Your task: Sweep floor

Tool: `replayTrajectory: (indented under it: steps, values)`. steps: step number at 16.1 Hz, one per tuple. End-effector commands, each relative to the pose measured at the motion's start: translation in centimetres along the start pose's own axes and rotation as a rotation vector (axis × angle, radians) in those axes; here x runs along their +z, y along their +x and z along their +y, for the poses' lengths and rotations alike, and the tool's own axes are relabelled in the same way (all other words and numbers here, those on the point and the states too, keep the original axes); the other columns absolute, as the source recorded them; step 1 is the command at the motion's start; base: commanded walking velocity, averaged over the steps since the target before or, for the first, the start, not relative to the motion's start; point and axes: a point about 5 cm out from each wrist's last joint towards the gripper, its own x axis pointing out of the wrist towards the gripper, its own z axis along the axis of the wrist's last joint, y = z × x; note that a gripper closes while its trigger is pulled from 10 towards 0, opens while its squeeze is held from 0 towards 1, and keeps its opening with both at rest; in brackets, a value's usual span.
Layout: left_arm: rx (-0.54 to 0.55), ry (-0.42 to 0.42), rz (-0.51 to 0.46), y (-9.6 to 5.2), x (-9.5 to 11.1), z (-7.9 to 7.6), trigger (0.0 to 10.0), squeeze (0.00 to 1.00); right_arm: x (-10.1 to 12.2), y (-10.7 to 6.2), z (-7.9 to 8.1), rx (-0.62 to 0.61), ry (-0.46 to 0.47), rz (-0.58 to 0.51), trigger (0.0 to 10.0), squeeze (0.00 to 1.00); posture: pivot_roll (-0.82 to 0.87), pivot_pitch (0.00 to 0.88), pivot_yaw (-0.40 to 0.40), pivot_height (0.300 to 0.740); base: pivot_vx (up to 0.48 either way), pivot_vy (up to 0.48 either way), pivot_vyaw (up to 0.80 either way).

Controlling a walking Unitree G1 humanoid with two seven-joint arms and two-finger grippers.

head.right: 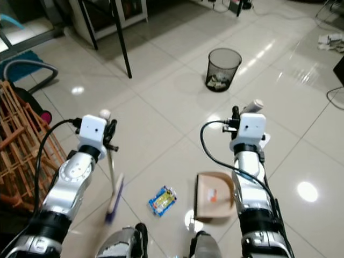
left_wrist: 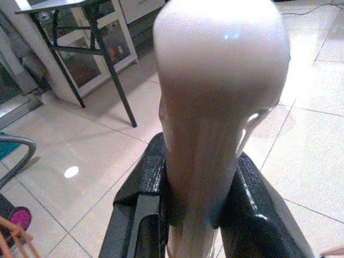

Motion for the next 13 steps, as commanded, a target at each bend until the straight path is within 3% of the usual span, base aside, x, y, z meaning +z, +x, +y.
replayTrajectory:
  steps: [1, 4, 8, 10, 12, 13]
  values:
    - [0.018, 0.0, 0.002, 0.1, -0.1, 0.2, 10.0, 0.0, 0.5, 0.4, 0.8, 0.031, 0.017, -0.037, 10.0, 0.0, 0.06, 0.279, 0.082, 0.74, 0.0, 0.0, 0.0]
    - [0.02, -0.018, 0.013, 0.1, -0.7, -0.8, 10.0, 0.0, -0.3, 0.3, 4.0, 0.135, 0.034, -0.014, 10.0, 0.0, 0.06, 0.279, 0.074, 0.74, 0.0, 0.0, 0.0]
    - [0.012, -0.089, 0.024, 0.5, -0.8, -2.2, 10.0, 0.0, -0.7, -0.4, 7.1, 0.168, 0.058, -0.006, 10.0, 0.0, 0.06, 0.287, 0.073, 0.74, 0.0, 0.0, 0.0]
    - [-0.011, -0.142, 0.022, 0.8, -0.4, -3.1, 10.0, 0.0, -0.9, -0.5, 7.5, 0.155, 0.045, -0.005, 10.0, 0.0, 0.07, 0.283, 0.076, 0.74, 0.0, 0.0, 0.0]
    - [-0.077, -0.26, 0.013, 0.9, 0.3, -4.7, 10.0, 0.0, -1.0, -0.6, 7.3, 0.103, 0.037, -0.011, 10.0, 0.0, 0.07, 0.279, 0.077, 0.74, 0.0, 0.0, 0.0]
    - [-0.089, -0.267, 0.008, 0.8, 0.4, -5.0, 10.0, 0.0, -1.0, -0.6, 7.3, 0.099, 0.04, -0.012, 10.0, 0.0, 0.07, 0.279, 0.077, 0.74, 0.0, 0.0, 0.0]
